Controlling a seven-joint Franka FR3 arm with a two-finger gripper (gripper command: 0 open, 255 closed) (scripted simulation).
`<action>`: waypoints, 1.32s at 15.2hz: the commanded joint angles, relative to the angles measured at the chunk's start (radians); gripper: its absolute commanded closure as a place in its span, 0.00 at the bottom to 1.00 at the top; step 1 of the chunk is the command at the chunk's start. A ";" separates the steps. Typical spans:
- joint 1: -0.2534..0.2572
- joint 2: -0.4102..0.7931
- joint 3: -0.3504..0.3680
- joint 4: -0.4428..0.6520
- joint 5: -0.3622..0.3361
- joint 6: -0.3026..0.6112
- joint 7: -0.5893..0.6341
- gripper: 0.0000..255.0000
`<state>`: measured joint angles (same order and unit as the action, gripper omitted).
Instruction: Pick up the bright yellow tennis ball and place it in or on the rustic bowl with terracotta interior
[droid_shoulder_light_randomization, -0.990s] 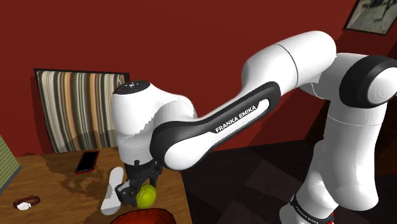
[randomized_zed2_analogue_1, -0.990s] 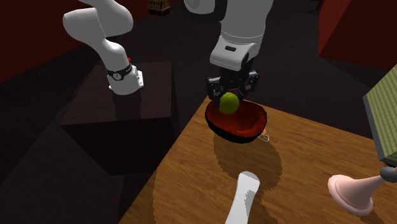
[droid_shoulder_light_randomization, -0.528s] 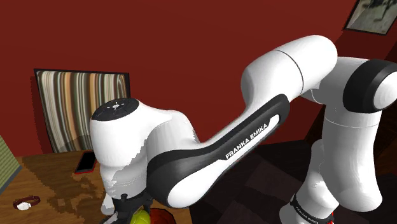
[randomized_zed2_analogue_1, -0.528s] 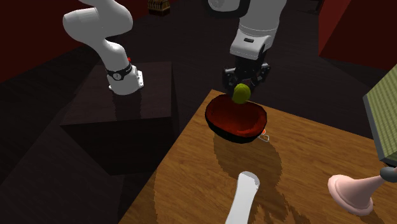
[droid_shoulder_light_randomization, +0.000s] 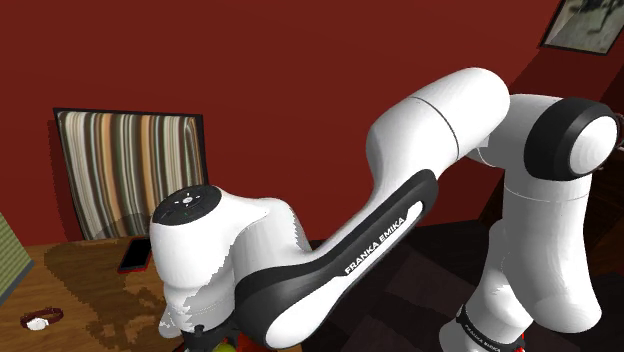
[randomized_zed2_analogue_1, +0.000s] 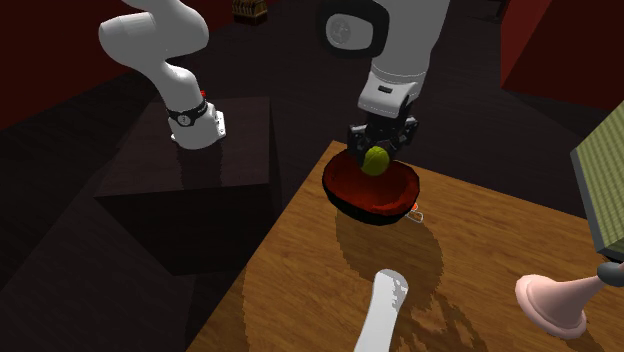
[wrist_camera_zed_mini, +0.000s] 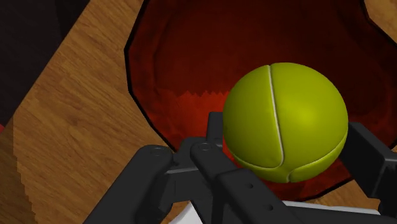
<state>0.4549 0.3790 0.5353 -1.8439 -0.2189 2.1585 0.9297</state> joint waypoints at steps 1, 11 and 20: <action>0.005 0.017 -0.005 -0.006 -0.011 0.022 0.007 1.00; 0.010 0.040 -0.013 -0.018 -0.026 0.053 0.016 1.00; 0.001 0.004 -0.001 0.004 -0.002 0.000 0.000 0.00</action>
<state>0.4606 0.3982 0.5296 -1.8476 -0.2312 2.1798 0.9375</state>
